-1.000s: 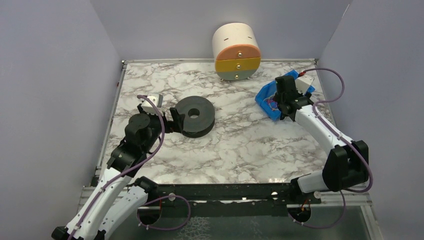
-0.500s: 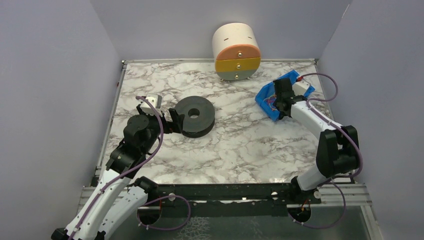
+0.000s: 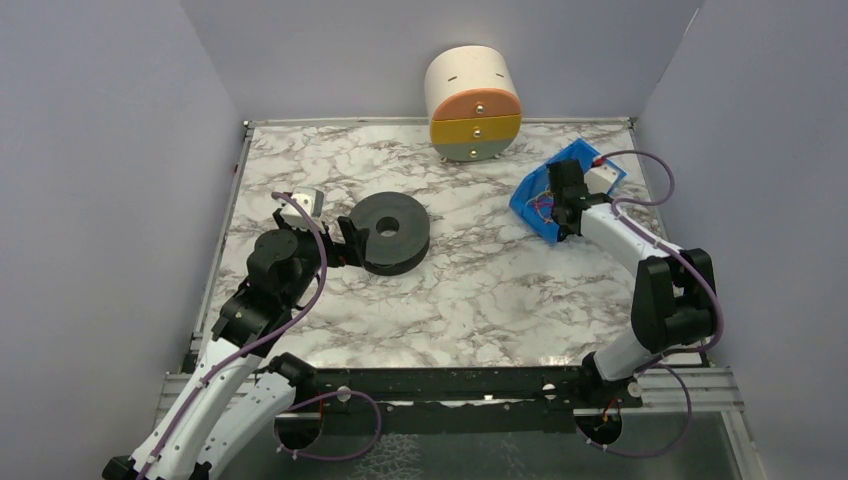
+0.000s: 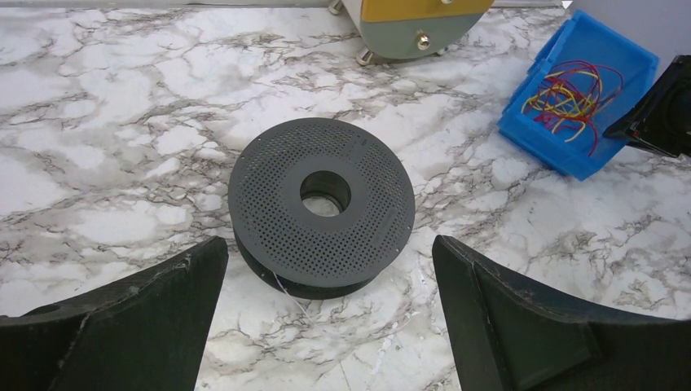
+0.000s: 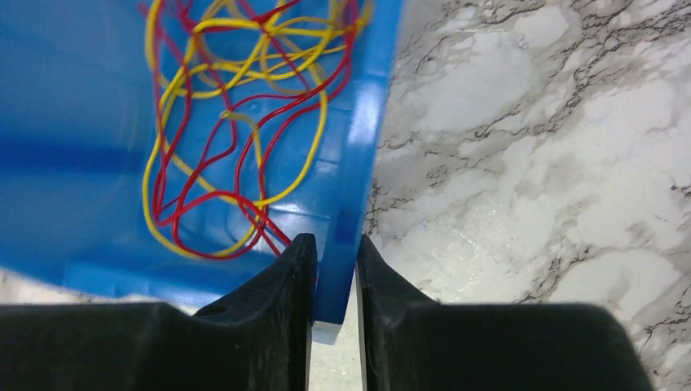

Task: Wrap the cables

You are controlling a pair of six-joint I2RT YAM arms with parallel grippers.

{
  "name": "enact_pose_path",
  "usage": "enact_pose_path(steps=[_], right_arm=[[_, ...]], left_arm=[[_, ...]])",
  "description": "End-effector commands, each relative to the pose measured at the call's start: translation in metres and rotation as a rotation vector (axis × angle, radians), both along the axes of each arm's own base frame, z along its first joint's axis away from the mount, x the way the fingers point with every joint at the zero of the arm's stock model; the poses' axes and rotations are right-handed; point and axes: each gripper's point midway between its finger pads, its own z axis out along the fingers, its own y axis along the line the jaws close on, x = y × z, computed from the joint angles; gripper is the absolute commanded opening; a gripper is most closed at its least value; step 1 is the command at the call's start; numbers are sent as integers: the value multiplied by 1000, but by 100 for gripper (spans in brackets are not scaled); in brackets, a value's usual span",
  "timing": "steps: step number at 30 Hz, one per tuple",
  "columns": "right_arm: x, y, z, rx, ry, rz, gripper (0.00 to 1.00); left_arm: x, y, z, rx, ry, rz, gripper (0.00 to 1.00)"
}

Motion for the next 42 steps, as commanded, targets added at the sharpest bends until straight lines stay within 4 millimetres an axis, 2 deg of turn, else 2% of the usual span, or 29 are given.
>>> enact_pose_path(steps=[1,4,6,12,18,27,31,38,42], right_arm=[[1,-2,4,3,-18,5,19],[0,1,4,14,-17,27,5],[-1,4,5,26,-19,45,1],[-8,14,13,54,-32,133,1],[-19,34,26,118,-62,289,1],[-40,69,61,144,-142,530,1],[-49,83,68,115,-163,631,1],[-49,92,67,94,-172,656,1],[-43,95,57,92,-149,638,1]], left_arm=[[0,-4,4,-14,-18,-21,99],[0,-4,4,-15,-17,-21,99],[0,-4,4,-15,-17,-20,99],[0,-4,4,-15,-17,-20,99],[0,-4,5,-16,-18,-21,99],[2,-5,1,-11,-4,-23,99],[3,-4,-1,-8,2,-18,99],[7,-4,-7,-2,21,-13,99],[8,-5,-10,2,33,-16,99]])
